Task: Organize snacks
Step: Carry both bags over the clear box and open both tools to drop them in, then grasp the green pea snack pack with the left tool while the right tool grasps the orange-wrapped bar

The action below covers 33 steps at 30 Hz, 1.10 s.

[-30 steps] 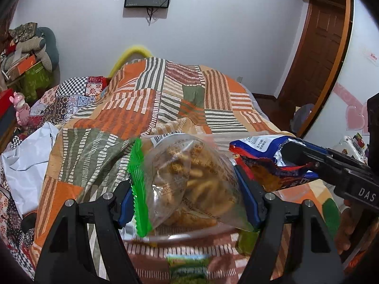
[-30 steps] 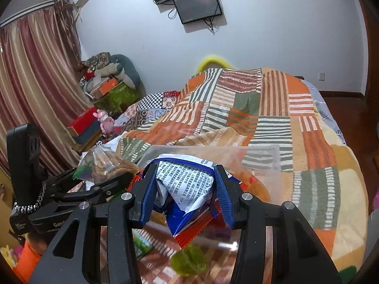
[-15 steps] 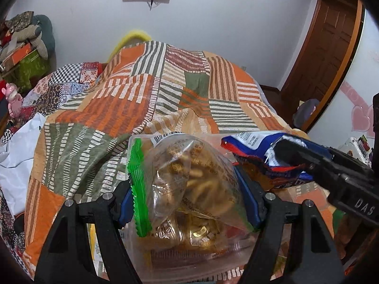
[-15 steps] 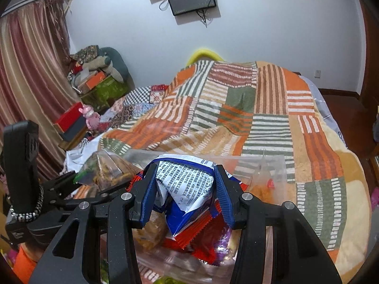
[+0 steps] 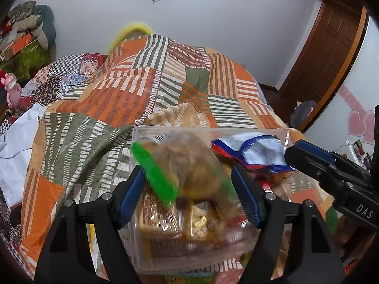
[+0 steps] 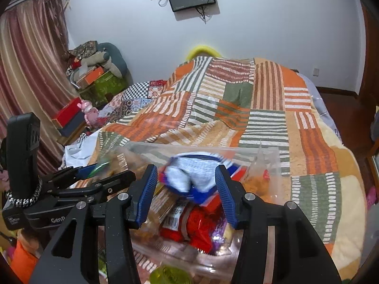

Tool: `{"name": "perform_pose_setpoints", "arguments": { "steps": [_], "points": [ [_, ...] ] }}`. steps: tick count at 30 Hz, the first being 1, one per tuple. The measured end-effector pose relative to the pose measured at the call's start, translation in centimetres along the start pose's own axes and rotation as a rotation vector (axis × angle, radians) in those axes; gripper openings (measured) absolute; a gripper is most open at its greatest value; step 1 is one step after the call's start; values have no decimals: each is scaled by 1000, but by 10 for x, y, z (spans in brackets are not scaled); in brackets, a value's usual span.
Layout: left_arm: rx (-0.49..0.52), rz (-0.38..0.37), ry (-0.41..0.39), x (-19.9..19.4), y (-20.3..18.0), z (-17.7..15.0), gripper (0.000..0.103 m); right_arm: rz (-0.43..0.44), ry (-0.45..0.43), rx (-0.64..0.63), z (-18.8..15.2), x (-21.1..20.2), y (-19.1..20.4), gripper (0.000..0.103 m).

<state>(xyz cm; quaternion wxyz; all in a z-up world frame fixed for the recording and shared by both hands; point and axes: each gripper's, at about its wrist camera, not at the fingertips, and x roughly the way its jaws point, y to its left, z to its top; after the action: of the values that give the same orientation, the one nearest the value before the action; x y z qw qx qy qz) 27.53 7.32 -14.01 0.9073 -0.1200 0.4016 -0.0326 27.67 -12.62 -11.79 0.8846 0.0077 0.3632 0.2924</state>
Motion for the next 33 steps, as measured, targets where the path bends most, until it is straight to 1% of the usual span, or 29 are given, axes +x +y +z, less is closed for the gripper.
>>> {"name": "perform_pose_setpoints", "arguments": {
  "steps": [3, 6, 10, 12, 17, 25, 28, 33],
  "points": [
    [27, 11, -28, -18, -5, -3, 75, -1, -18, -20, -3, -14, 6, 53],
    [57, 25, -47, -37, -11, -8, 75, -6, -32, -50, -8, -30, 13, 55],
    [68, 32, -64, -60, -15, -16, 75, -30, -52, -89, -17, -51, 20, 58],
    [73, 39, -72, -72, -15, -22, 75, -30, -65, -97, -23, -64, 22, 63],
    [91, 54, -87, -101, -16, -41, 75, -33, -81, -105, -39, -86, 24, 65],
    [112, 68, -90, -135, -17, -79, 80, -26, -47, -98, -77, -106, 26, 65],
    [120, 76, -78, -141, -18, -93, 80, -27, -17, -93, -95, -106, 30, 65],
    [118, 59, -49, -144, -19, -115, 80, -18, 48, -88, -124, -101, 34, 65]
  ]
}}
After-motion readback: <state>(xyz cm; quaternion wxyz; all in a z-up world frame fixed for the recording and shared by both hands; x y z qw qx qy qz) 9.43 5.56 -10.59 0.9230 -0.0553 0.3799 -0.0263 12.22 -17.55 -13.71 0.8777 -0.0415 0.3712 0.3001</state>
